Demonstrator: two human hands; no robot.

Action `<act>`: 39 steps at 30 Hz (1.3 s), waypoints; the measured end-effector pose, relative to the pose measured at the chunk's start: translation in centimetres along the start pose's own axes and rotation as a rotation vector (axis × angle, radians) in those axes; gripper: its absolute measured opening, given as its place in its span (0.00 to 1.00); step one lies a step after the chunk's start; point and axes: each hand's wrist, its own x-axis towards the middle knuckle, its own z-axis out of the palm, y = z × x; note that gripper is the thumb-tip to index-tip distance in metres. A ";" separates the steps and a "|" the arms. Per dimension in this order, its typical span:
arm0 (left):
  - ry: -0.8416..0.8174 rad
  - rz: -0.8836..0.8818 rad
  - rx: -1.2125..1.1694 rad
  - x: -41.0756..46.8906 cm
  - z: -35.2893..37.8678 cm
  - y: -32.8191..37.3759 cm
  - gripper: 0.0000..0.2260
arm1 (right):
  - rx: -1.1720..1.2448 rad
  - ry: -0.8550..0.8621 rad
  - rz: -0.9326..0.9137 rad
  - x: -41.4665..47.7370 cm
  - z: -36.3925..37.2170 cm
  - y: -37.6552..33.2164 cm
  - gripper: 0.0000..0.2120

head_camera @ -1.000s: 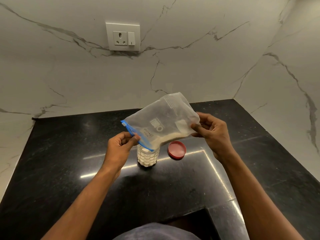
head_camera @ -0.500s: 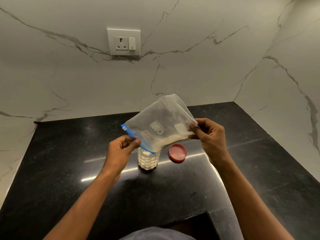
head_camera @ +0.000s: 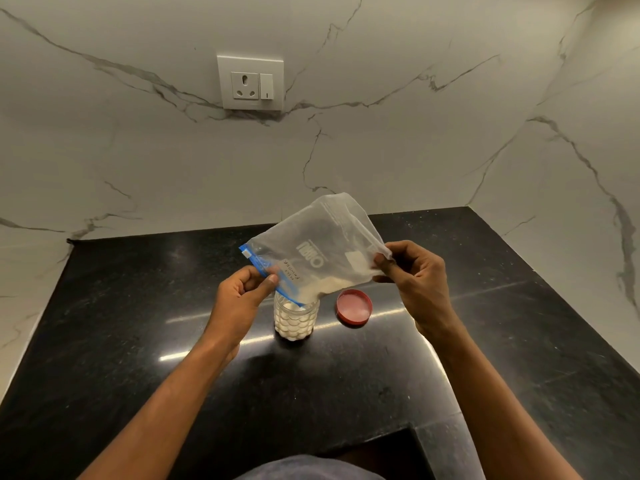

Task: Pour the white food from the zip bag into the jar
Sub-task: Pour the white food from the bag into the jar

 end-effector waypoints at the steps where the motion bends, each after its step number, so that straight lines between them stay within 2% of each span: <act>1: -0.003 -0.002 -0.005 0.0 0.0 0.0 0.07 | 0.000 0.004 0.000 0.0 0.0 0.0 0.05; 16: -0.009 -0.022 -0.023 -0.3 0.1 -0.1 0.07 | -0.043 -0.008 -0.014 -0.1 0.2 -0.5 0.05; 39: -0.009 -0.063 -0.055 -0.5 -0.1 -0.2 0.08 | 0.038 0.007 0.004 0.2 1.1 -1.6 0.05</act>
